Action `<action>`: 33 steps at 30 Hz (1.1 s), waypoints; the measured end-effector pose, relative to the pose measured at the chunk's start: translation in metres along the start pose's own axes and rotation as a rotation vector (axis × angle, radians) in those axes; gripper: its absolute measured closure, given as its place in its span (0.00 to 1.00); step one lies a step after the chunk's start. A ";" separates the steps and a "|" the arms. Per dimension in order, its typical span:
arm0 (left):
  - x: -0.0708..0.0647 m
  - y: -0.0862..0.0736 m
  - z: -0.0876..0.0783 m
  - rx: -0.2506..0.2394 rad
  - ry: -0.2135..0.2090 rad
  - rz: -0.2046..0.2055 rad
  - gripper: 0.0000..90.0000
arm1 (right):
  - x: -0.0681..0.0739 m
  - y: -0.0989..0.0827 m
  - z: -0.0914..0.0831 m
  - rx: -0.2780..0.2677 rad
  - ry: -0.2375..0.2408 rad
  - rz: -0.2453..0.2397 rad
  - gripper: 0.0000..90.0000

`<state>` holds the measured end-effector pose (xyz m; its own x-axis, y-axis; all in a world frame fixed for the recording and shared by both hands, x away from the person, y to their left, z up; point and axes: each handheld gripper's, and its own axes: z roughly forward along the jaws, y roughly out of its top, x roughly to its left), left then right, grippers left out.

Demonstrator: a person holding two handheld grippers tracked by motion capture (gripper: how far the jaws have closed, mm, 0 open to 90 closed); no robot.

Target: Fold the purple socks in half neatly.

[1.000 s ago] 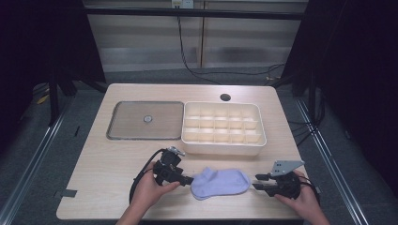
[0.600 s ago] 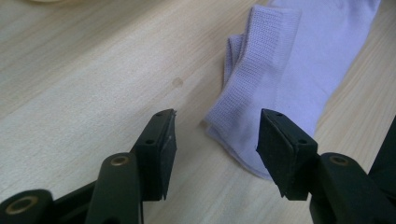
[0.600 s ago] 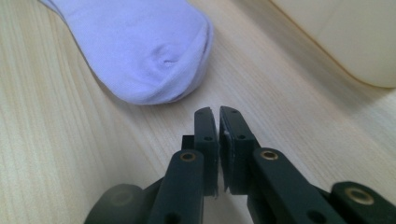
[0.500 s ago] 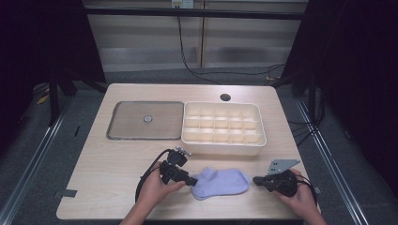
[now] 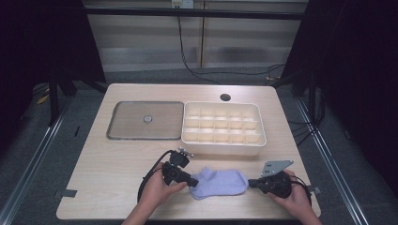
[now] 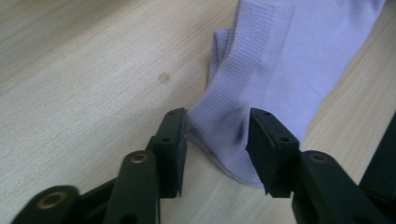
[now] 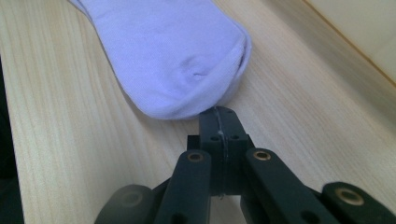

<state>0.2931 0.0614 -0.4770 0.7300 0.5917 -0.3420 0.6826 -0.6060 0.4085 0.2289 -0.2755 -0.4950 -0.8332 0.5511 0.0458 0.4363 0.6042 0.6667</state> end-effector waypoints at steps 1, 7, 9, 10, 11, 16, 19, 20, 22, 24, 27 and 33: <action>-0.001 0.000 0.000 0.006 0.010 0.004 0.67 | 0.000 0.000 0.000 0.000 0.000 0.001 1.00; -0.004 0.001 0.001 0.025 0.045 0.010 0.83 | 0.001 0.001 0.001 -0.006 0.007 0.005 1.00; -0.004 0.002 0.001 0.032 0.043 0.009 0.87 | 0.002 0.001 0.002 -0.008 0.009 0.006 1.00; -0.004 0.002 0.002 0.029 0.041 0.006 0.88 | 0.001 0.001 0.002 -0.012 0.013 0.007 1.00; -0.004 0.001 0.002 0.031 0.036 0.000 0.89 | 0.002 0.001 0.002 -0.011 0.013 0.009 1.00; 0.002 0.001 -0.002 0.026 -0.011 -0.038 0.90 | 0.002 0.001 0.002 -0.014 0.016 0.012 1.00; 0.004 0.000 -0.006 0.015 -0.049 -0.042 0.90 | 0.001 0.000 0.002 -0.017 0.023 0.018 1.00; 0.004 -0.001 -0.007 0.010 -0.059 -0.041 0.90 | 0.001 0.000 0.002 -0.018 0.023 0.016 1.00; 0.005 -0.001 -0.010 0.006 -0.076 -0.042 0.90 | 0.002 0.000 0.003 -0.020 0.025 0.018 1.00; 0.004 -0.001 -0.011 -0.003 -0.080 -0.044 0.90 | 0.002 0.000 0.003 -0.022 0.027 0.015 1.00; 0.003 0.000 -0.015 0.000 -0.092 -0.042 0.90 | 0.002 0.001 0.004 -0.025 0.036 0.024 1.00; 0.006 0.001 -0.019 0.002 -0.116 -0.048 0.90 | 0.004 0.002 0.005 -0.022 0.046 0.018 1.00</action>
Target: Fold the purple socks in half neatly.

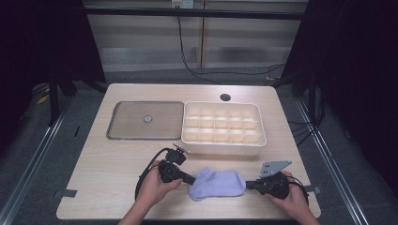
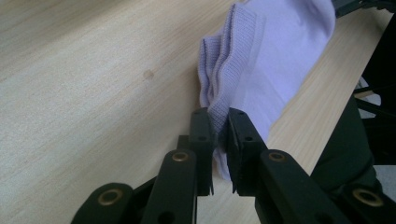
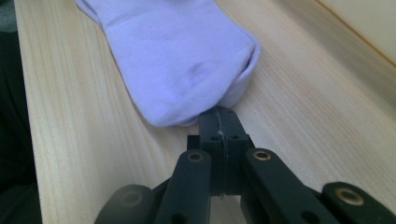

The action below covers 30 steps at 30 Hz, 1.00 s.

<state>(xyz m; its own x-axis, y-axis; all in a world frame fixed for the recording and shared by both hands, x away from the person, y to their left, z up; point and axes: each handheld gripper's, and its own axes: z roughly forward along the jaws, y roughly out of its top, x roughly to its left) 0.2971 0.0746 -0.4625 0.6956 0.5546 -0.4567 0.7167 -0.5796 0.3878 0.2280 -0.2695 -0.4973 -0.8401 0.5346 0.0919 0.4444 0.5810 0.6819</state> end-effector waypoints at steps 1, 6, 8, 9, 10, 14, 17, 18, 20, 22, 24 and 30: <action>0.000 0.000 -0.001 -0.007 -0.006 -0.010 0.90 | 0.001 0.000 0.000 0.000 0.000 0.002 1.00; 0.001 0.000 -0.005 -0.018 -0.012 -0.014 0.90 | 0.003 0.002 0.002 0.004 0.013 -0.009 1.00; 0.001 0.000 -0.006 -0.018 -0.022 -0.011 0.90 | 0.005 0.004 0.003 0.007 0.015 -0.020 1.00; 0.001 0.000 -0.007 -0.018 -0.023 -0.007 0.90 | 0.006 0.004 0.004 0.008 0.018 -0.023 1.00; 0.001 0.000 -0.007 -0.017 -0.021 -0.007 0.90 | 0.006 0.005 0.004 0.008 0.018 -0.025 1.00; 0.000 0.000 -0.009 -0.019 -0.023 -0.010 0.90 | 0.009 0.007 0.007 0.009 0.033 -0.029 1.00; 0.000 0.000 -0.010 -0.019 -0.028 -0.011 0.90 | 0.009 0.009 0.009 0.010 0.031 -0.037 1.00; 0.000 0.000 -0.011 -0.020 -0.029 -0.012 0.90 | 0.009 0.009 0.009 0.011 0.030 -0.038 1.00; 0.000 0.000 -0.011 -0.023 -0.030 -0.017 0.90 | 0.010 0.010 0.010 0.008 0.036 -0.039 1.00; 0.000 0.001 -0.012 -0.026 -0.032 -0.021 0.90 | 0.011 0.010 0.010 0.009 0.035 -0.033 1.00; -0.001 0.001 -0.013 -0.022 -0.039 -0.026 0.90 | 0.011 0.011 0.011 0.008 0.036 -0.033 1.00; -0.002 0.001 -0.014 -0.026 -0.048 -0.041 0.90 | 0.012 0.011 0.012 0.005 0.041 -0.037 1.00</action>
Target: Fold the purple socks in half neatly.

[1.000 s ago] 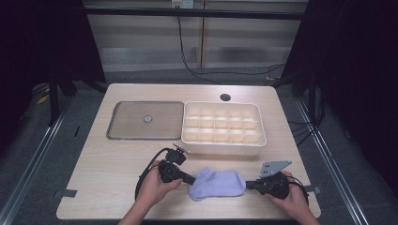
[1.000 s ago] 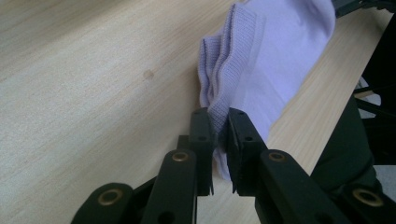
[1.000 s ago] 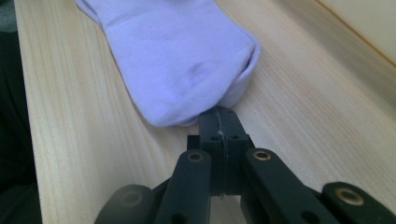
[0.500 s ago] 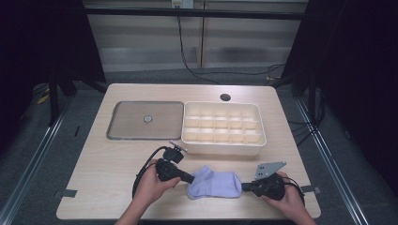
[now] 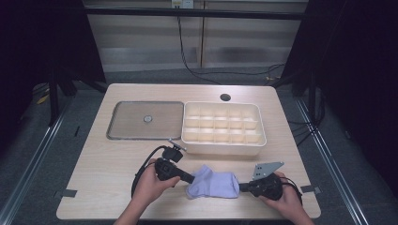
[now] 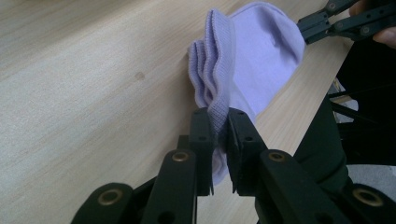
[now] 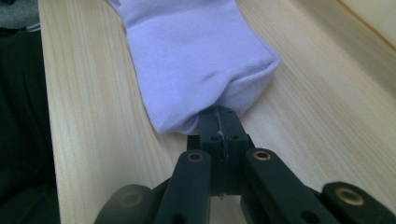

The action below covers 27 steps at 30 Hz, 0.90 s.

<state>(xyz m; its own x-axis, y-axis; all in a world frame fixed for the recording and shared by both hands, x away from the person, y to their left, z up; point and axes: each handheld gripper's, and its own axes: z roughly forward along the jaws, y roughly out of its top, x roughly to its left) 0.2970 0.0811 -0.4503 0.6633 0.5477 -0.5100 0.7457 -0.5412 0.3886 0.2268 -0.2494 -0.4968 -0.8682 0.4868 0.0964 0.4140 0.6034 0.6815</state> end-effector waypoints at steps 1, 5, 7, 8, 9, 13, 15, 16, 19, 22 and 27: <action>0.000 0.000 0.000 0.001 0.003 0.000 0.90 | -0.001 0.000 -0.001 0.001 -0.003 -0.007 1.00; 0.001 0.000 0.000 0.006 0.002 0.003 0.90 | -0.005 -0.002 -0.007 -0.024 -0.022 0.020 0.99; 0.001 0.000 0.000 0.006 0.001 0.002 0.90 | -0.009 -0.003 -0.009 -0.031 -0.033 0.032 0.97; 0.001 0.000 0.000 0.004 0.000 0.001 0.90 | -0.010 -0.004 -0.010 -0.028 -0.037 0.038 0.97; 0.000 0.000 0.000 0.008 0.000 0.002 0.90 | -0.011 -0.004 -0.010 -0.022 -0.046 0.039 0.97; 0.001 0.000 0.000 0.011 0.000 -0.001 0.90 | -0.014 -0.005 -0.011 -0.021 -0.066 0.047 0.98; 0.001 0.000 0.000 0.012 -0.001 0.000 0.90 | -0.017 -0.005 -0.012 -0.023 -0.078 0.052 1.00; 0.001 0.000 0.000 0.012 -0.002 -0.001 0.90 | -0.017 -0.005 -0.012 -0.024 -0.084 0.054 1.00; 0.001 0.001 -0.001 0.007 -0.004 0.001 0.90 | -0.018 -0.003 -0.010 -0.032 -0.076 0.066 1.00; 0.001 0.002 -0.002 0.009 -0.008 0.005 0.90 | -0.016 0.001 -0.004 -0.025 -0.068 0.052 1.00; 0.000 0.002 -0.003 0.001 -0.015 -0.004 0.90 | -0.012 0.005 0.002 -0.015 -0.052 0.030 1.00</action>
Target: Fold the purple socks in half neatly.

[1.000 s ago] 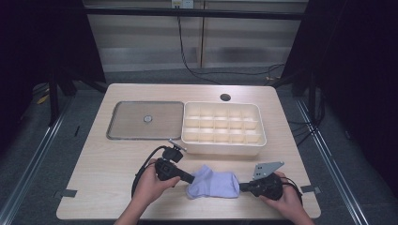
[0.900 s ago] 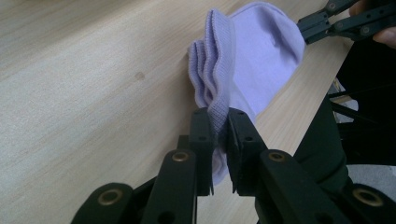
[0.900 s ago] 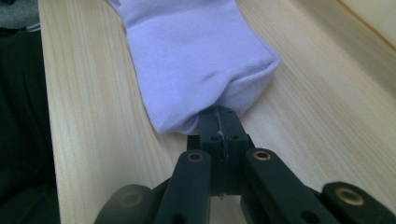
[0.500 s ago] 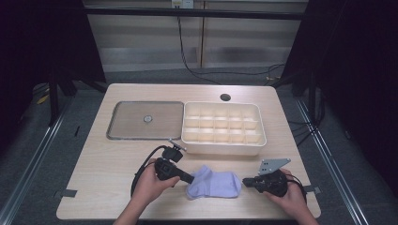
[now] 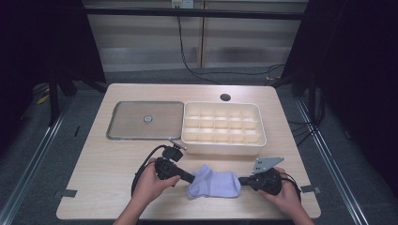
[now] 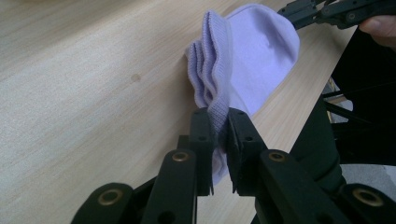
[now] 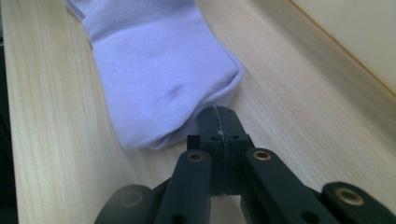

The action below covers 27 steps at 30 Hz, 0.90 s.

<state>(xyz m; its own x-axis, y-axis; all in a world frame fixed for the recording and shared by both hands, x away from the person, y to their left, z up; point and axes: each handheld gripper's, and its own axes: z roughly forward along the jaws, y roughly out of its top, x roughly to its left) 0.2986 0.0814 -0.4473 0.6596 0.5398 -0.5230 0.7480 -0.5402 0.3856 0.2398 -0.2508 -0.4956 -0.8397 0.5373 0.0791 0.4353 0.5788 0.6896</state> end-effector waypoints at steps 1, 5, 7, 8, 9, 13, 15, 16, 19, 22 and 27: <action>0.000 0.000 -0.001 0.001 -0.004 -0.004 0.90 | 0.001 0.000 0.001 0.000 0.001 0.005 1.00; -0.001 0.000 -0.002 -0.003 -0.008 -0.009 0.90 | 0.002 0.001 0.002 0.009 0.001 0.004 1.00; -0.002 0.001 -0.002 -0.011 -0.006 -0.003 0.90 | 0.001 0.001 0.003 0.011 -0.002 0.005 1.00; -0.003 0.001 -0.002 -0.008 -0.004 0.002 0.90 | 0.001 0.001 0.003 0.011 0.002 0.005 1.00; -0.004 0.002 -0.002 -0.008 -0.009 0.001 0.90 | 0.002 0.001 0.003 0.010 0.002 0.006 1.00; -0.008 0.004 -0.001 -0.022 -0.017 -0.036 0.90 | 0.002 0.001 0.004 0.012 0.007 0.010 1.00; -0.008 0.005 -0.002 -0.018 -0.018 -0.037 0.90 | 0.002 0.001 0.004 0.005 0.018 0.016 1.00; -0.009 0.005 -0.002 -0.022 -0.017 -0.038 0.90 | 0.002 0.001 0.005 0.007 0.018 0.013 1.00; -0.009 0.007 -0.005 0.003 -0.023 -0.008 0.90 | 0.004 0.002 0.006 0.007 0.028 0.010 1.00; -0.011 0.009 -0.006 -0.004 -0.028 -0.005 0.90 | 0.006 0.004 0.008 0.006 0.033 0.004 1.00; -0.017 0.011 -0.002 -0.034 -0.026 -0.033 0.90 | 0.007 0.005 0.009 0.006 0.034 -0.005 1.00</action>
<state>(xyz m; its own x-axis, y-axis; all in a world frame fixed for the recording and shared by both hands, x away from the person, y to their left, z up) 0.2957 0.0679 -0.4324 0.6327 0.5399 -0.5551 0.7716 -0.5000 0.3932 0.2393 -0.2385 -0.4982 -0.8522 0.5136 0.1001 0.4330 0.5848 0.6860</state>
